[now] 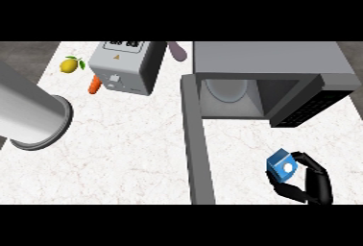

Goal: Pick up the milk, place it into the microwave and close the microwave

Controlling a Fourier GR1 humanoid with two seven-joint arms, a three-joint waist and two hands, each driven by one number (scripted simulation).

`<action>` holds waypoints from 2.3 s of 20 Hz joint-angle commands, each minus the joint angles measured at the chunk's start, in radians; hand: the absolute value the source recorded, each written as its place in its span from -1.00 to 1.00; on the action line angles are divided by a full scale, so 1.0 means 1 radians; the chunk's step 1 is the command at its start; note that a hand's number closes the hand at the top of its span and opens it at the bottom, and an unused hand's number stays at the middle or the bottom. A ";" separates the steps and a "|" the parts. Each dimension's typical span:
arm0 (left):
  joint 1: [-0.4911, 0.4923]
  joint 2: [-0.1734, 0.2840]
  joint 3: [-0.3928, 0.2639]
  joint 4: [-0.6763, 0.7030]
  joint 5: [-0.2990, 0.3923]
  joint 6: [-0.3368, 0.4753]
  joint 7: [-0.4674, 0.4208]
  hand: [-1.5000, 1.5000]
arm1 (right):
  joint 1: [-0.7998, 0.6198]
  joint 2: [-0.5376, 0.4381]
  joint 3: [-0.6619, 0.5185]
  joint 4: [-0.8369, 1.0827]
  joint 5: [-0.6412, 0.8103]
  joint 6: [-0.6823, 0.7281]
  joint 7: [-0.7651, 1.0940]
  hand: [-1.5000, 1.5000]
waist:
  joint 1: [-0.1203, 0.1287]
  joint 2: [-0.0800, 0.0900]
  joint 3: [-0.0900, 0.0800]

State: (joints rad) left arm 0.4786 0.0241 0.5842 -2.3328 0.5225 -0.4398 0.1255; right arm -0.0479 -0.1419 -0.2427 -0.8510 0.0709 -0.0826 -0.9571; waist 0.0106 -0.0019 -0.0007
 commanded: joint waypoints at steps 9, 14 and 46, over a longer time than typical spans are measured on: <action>-0.019 -0.001 0.005 -0.059 0.061 0.001 0.019 -1.00 | -0.305 -0.053 0.063 0.289 0.034 0.228 -0.103 1.00 | 0.011 0.005 0.003; -0.016 0.040 0.037 -0.045 0.109 0.024 0.036 -1.00 | -0.321 0.028 0.127 0.148 0.022 0.253 0.014 1.00 | -0.003 -0.002 0.001; -0.031 -0.011 0.062 0.036 0.075 -0.101 0.008 -1.00 | -0.929 0.040 0.091 0.478 0.267 -0.302 0.388 1.00 | 0.054 0.023 0.002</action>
State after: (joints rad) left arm 0.4406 0.0308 0.6659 -2.2670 0.6010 -0.5366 0.1193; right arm -0.8768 -0.0783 -0.1141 -0.4909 0.3267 -0.3252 -0.5570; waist 0.0461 0.0168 0.0032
